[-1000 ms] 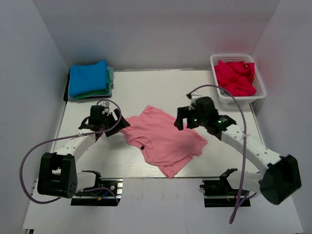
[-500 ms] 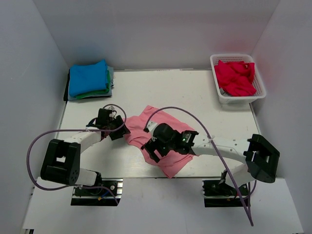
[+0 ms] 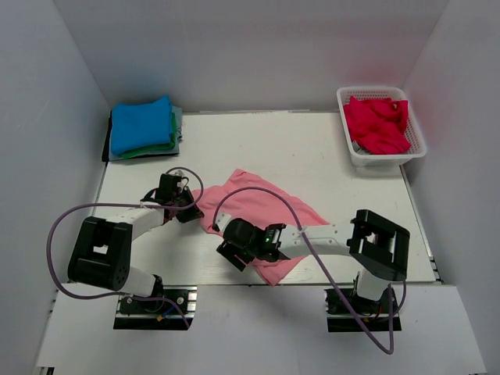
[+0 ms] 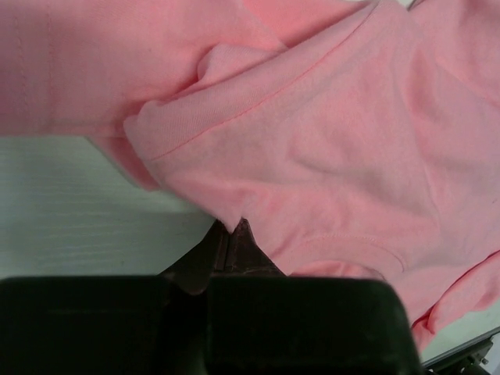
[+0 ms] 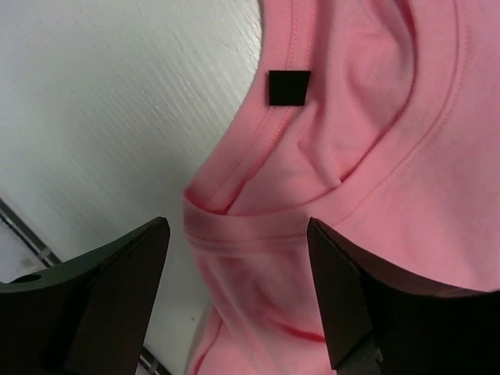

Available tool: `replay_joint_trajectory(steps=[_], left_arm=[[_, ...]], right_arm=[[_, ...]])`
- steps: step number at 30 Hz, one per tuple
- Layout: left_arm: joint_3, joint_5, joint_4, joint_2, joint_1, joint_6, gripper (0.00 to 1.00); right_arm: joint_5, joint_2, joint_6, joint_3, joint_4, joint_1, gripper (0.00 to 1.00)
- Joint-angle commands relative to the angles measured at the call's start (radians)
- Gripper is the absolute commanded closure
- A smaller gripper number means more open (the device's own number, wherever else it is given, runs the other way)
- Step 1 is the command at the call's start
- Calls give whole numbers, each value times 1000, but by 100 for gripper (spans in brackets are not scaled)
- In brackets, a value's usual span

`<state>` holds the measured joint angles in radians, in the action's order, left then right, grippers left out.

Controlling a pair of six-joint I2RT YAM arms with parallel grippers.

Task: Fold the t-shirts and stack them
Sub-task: Flatten out the tshirt

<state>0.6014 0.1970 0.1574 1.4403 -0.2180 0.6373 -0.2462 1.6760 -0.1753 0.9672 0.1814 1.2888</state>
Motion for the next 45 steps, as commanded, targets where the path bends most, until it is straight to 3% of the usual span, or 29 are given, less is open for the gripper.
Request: replay_joint_trajectory(steps=[1, 4, 11, 19, 21, 22, 24, 26, 33, 40, 45], left_arm=[[-20, -13, 30, -50, -7, -5, 100], [-29, -13, 30, -70, -7, 4, 100], [-38, -13, 30, -70, -7, 4, 100], [-38, -22, 30, -81, -7, 4, 100], [-38, -22, 30, -90, -7, 4, 100], [-38, -22, 30, -90, -7, 4, 100], [-38, -22, 30, -110, -7, 4, 100], [-29, -13, 19, -122, -7, -5, 100], [54, 31, -35, -196, -7, -14, 100], [204, 67, -67, -187, -7, -14, 100], [367, 88, -76, -140, -7, -37, 100]], right_arm=[[-77, 31, 7, 56, -36, 43, 23], [-102, 47, 5, 65, -37, 67, 25], [-146, 70, -23, 42, -62, 87, 42], [-179, 108, -49, 36, -54, 81, 46], [-179, 114, -61, 30, -45, 83, 54], [-176, 111, -62, 24, -45, 81, 64], [-179, 110, -75, 18, -45, 81, 67], [-188, 87, -73, 30, -25, 81, 100], [-340, -87, -67, 25, -71, 66, 100], [-562, -321, -52, -22, -135, -37, 100], [-597, -455, 108, -21, -171, -118, 100]])
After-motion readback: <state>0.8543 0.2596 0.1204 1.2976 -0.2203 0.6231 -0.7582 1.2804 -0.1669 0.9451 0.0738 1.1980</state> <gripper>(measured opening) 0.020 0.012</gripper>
